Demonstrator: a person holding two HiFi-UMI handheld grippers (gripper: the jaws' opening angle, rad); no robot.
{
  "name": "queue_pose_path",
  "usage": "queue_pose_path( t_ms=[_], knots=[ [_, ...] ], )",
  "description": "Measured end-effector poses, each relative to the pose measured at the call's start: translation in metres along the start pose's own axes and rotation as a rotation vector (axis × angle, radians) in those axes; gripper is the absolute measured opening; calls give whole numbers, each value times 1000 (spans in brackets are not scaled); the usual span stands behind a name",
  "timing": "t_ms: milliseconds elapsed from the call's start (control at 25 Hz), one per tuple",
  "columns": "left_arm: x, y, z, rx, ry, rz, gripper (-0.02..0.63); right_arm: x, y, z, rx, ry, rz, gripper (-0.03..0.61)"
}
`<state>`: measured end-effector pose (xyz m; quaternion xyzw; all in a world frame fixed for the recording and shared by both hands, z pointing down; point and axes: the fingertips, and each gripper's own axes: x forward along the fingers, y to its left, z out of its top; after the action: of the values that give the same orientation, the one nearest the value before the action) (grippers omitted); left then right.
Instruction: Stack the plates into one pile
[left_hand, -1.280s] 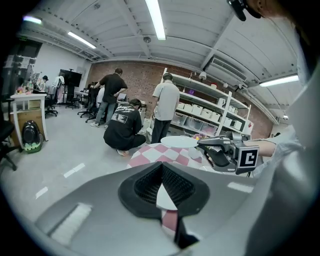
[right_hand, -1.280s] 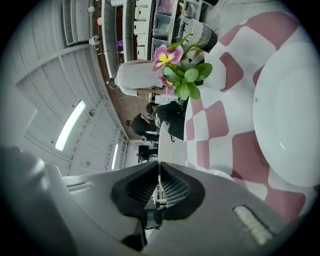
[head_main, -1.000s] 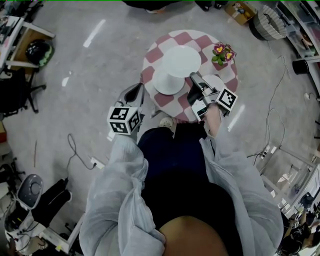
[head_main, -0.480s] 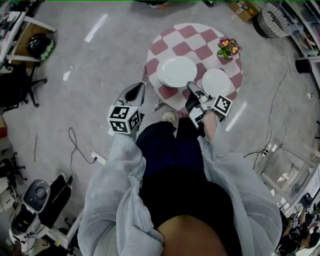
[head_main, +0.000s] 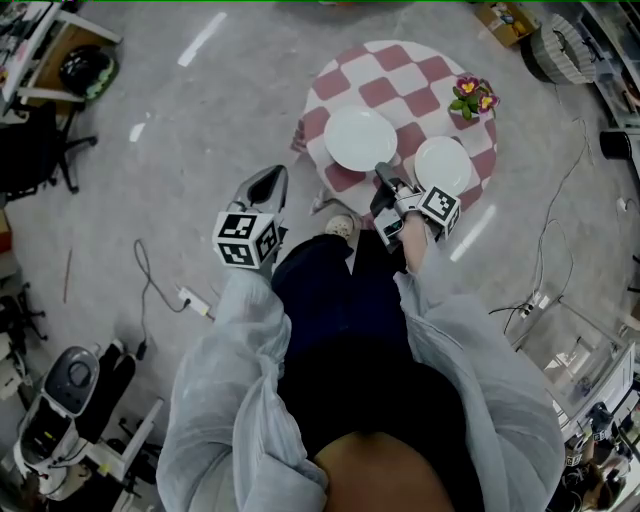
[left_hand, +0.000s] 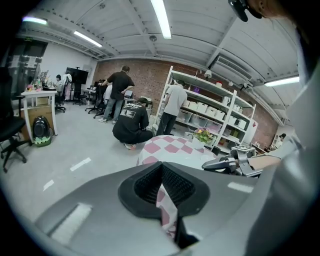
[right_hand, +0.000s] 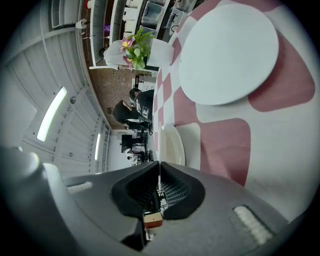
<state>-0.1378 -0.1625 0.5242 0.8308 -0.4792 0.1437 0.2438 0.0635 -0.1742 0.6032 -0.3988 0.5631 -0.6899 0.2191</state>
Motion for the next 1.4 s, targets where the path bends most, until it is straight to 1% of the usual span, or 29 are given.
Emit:
queue_pose_path(
  t_ms=[240,560,680,840,920,960,1040,1120,1160,1200,1320,1400],
  knots=[
    [-2,3,-2,-19,-5,17,14,12,-7,1,50,-15,-66,20],
    [1,4,-5,-32,0,22,14,19,-14,4,67,-24,-135,25],
    [0,4,-6,-34,-2,23,14,20,-14,4,69,-20,-144,53],
    [1,7,-6,-39,-5,26,14,18,-17,5,65,-27,-167,62],
    [1,7,-6,-40,-4,26,15,17,-17,4,81,-33,-171,88],
    [1,7,-5,-40,-4,25,14,17,-16,4,92,-35,-170,111],
    [1,6,-5,-38,-4,20,14,18,-14,4,108,-37,-164,180],
    [3,4,-3,-34,-4,12,14,18,-9,5,115,-44,-157,192],
    [3,3,-3,-32,-4,8,15,18,-6,6,118,-48,-156,217],
    [4,2,-2,-30,-4,5,14,18,-4,7,121,-51,-157,256],
    [6,-1,-1,-25,-5,-5,14,19,3,8,111,-48,-155,342],
    [8,-3,0,-19,-6,-15,15,18,8,9,88,-44,-141,364]
  ],
)
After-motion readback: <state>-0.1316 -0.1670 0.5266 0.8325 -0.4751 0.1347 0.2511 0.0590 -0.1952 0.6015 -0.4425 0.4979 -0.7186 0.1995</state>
